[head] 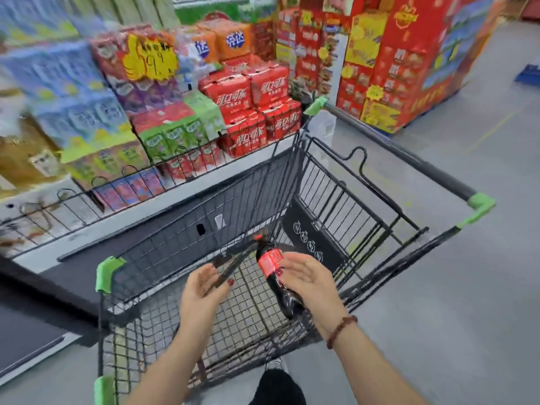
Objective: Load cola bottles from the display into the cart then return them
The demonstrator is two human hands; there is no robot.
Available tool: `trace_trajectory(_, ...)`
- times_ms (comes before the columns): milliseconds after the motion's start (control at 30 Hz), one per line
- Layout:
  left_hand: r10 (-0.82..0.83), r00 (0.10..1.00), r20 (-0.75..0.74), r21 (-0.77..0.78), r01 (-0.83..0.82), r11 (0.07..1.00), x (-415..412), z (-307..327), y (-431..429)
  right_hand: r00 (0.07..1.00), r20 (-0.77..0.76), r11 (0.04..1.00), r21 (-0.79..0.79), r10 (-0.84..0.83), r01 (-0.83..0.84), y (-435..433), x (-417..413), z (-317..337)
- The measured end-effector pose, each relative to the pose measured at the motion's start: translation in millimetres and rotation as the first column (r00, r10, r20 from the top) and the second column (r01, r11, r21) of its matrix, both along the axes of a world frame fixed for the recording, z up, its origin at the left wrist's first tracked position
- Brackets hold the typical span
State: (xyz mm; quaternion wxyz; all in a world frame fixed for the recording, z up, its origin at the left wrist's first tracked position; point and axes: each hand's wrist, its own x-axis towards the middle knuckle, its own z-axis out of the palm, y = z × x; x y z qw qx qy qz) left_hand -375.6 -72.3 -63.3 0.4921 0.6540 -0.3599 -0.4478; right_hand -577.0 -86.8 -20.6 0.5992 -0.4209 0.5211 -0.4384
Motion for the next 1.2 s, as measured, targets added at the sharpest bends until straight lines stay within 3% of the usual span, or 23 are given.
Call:
trace_trajectory(167,0.072,0.996,-0.054,0.049,-0.069,0.996,4,-26,-52,0.991,-0.103,0.995,0.042,0.089,-0.085,-79,7,-16)
trace_trajectory(500,0.167,0.983,-0.072,0.372,-0.129,0.919,4,-91,-108,0.938,-0.248,0.939,0.303,0.243,-0.163,-196,34,-90)
trace_trajectory(633,0.091,0.991,-0.099,0.484,-0.032,0.875,0,-134,-126,0.930,-0.245,0.909,0.380,0.275,-0.169,-222,42,-146)
trace_trajectory(767,0.094,0.994,-0.063,0.560,-0.043,0.827,1,-185,-146,0.907,-0.280,0.885,0.432,0.314,-0.173,-237,50,-200)
trace_trajectory(867,0.048,0.996,-0.078,0.620,0.011,0.785,-15,-223,-152,0.883,-0.350,0.903,0.399,0.313,-0.162,-253,53,-233)
trace_trajectory(967,-0.012,0.990,-0.144,0.657,0.105,0.747,-43,-254,-158,0.834,-0.448,0.920,0.356,0.321,-0.163,-274,62,-266)
trace_trajectory(1067,-0.016,0.988,-0.153,0.661,0.115,0.741,-71,-283,-165,0.660,-0.660,0.933,0.269,0.358,-0.237,-290,68,-300)
trace_trajectory(1200,0.074,0.982,-0.175,0.653,0.059,0.755,-99,-314,-168,0.508,-0.738,0.891,0.307,0.445,-0.334,-309,74,-326)
